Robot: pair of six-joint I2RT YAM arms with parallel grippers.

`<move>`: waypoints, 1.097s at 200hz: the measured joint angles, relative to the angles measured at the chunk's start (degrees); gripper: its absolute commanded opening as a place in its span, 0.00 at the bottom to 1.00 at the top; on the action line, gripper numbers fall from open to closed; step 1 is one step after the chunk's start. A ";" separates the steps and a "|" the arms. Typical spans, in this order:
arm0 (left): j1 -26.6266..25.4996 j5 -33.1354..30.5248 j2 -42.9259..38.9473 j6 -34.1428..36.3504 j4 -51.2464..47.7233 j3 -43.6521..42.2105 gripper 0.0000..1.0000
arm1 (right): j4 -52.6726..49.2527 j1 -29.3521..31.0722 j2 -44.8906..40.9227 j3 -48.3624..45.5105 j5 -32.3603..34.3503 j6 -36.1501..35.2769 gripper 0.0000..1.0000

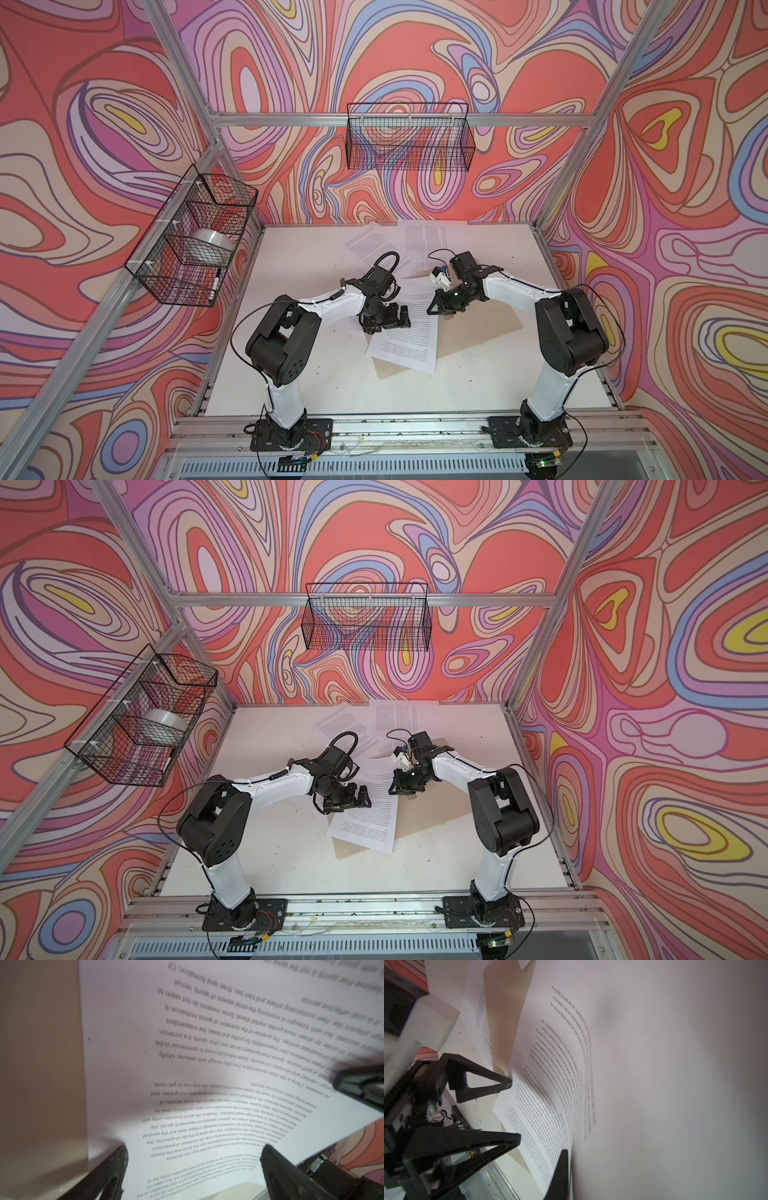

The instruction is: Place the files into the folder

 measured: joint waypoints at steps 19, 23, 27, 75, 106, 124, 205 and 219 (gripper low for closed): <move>0.02 -0.02 -0.02 -0.85 0.59 -0.28 1.00 | 3.32 -0.02 0.02 -2.27 -1.79 1.73 0.27; 0.02 -0.02 -0.04 -1.09 0.76 -0.39 1.00 | 4.26 -0.02 0.00 -3.02 -2.34 2.56 0.27; 0.02 -0.04 -0.09 -1.20 0.87 -0.50 1.00 | 4.85 -0.02 -0.02 -3.78 -2.67 2.67 0.27; 0.17 -0.04 -0.98 -2.84 3.28 -2.43 1.00 | 11.26 -0.02 -6.84 -14.99 -4.24 10.34 0.27; 0.20 -0.02 -1.14 -3.65 4.24 -3.06 1.00 | 16.46 -0.02 -13.51 -19.15 -4.15 15.72 0.23; 0.22 0.00 -1.25 -3.87 4.46 -3.23 1.00 | 20.44 -0.02 -14.43 -21.18 -3.93 18.95 0.22; 0.50 0.72 -1.25 -4.15 4.63 -3.23 1.00 | 28.83 0.00 -14.32 -27.80 1.51 29.27 0.08; 0.66 1.09 -1.33 -4.39 4.63 -3.13 1.00 | 30.71 0.00 -14.16 -28.94 1.77 30.95 0.04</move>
